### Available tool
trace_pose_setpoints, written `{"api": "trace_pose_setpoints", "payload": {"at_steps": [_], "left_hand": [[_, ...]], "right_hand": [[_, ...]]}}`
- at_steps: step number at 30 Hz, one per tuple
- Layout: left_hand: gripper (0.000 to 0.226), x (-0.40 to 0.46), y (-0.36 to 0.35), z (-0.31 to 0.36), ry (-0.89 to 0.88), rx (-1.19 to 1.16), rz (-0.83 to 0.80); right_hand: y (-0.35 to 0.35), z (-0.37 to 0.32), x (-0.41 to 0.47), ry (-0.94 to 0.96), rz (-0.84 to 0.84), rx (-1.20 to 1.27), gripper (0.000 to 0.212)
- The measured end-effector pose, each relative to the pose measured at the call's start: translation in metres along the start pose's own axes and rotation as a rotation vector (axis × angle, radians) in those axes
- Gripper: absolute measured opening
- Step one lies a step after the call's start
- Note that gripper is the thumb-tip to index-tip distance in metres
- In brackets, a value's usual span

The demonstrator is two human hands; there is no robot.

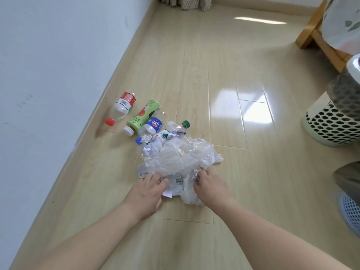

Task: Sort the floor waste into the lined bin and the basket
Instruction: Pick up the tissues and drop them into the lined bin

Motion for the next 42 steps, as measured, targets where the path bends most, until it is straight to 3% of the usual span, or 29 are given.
{"api": "trace_pose_setpoints", "payload": {"at_steps": [5, 7, 11, 14, 16, 19, 21, 23, 26, 30, 33, 37, 40, 42], "left_hand": [[0.031, -0.006, -0.009, 0.0, -0.089, -0.025, -0.001], [0.025, -0.007, 0.002, -0.003, -0.046, -0.112, -0.016], [0.02, -0.002, 0.027, -0.03, 0.398, -0.436, -0.066], [0.018, 0.005, 0.056, -0.034, 0.588, -0.755, 0.035], [0.022, 0.012, 0.082, -0.029, 0.601, -0.778, 0.085], [0.021, 0.021, 0.117, -0.009, 0.598, -0.842, 0.107], [0.01, 0.027, 0.136, 0.005, 0.598, -0.904, 0.092], [0.019, 0.036, 0.156, 0.021, 0.614, -0.988, 0.092], [0.022, 0.064, 0.196, 0.063, 0.606, -1.175, 0.136], [0.023, 0.116, 0.244, 0.134, 0.531, -1.371, 0.2], [0.024, 0.173, 0.278, 0.234, 0.375, -1.417, 0.172], [0.028, 0.241, 0.304, 0.378, 0.075, -1.233, 0.196], [0.017, 0.266, 0.303, 0.477, -0.247, -0.61, 0.295], [0.011, 0.273, 0.273, 0.54, -0.438, -0.189, 0.264]], "right_hand": [[0.007, -0.003, 0.002, 0.022, 0.077, -0.077, 0.024], [0.016, -0.003, -0.003, 0.013, 0.098, -0.073, 0.023], [0.041, 0.003, -0.015, -0.019, 0.12, -0.003, 0.029], [0.062, 0.004, -0.026, 0.007, 0.068, -0.033, 0.033], [0.075, -0.001, -0.036, 0.094, 0.004, -0.102, 0.026], [0.1, 0.006, -0.051, 0.132, -0.051, 0.003, 0.027], [0.124, 0.016, -0.059, 0.143, -0.014, 0.053, 0.029], [0.158, 0.037, -0.069, 0.132, 0.036, 0.135, 0.03], [0.22, 0.092, -0.089, 0.095, 0.134, 0.203, 0.019], [0.292, 0.167, -0.117, 0.055, 0.24, 0.199, 0.022], [0.342, 0.256, -0.14, -0.065, 0.336, 0.075, 0.024], [0.367, 0.39, -0.168, -0.303, 0.467, 0.028, 0.03], [0.352, 0.462, -0.185, -0.476, 0.413, 0.008, 0.032], [0.333, 0.492, -0.189, -0.517, 0.345, -0.031, 0.034]]}}
Point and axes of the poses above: each hand's wrist, its own x-axis towards the middle knuckle, its own y-axis out of the back of the hand, z = x × y, the point moved 8 cm from there along x, towards the middle knuckle, and after that the axes turned 3 degrees about -y, right-handed, at the moved point
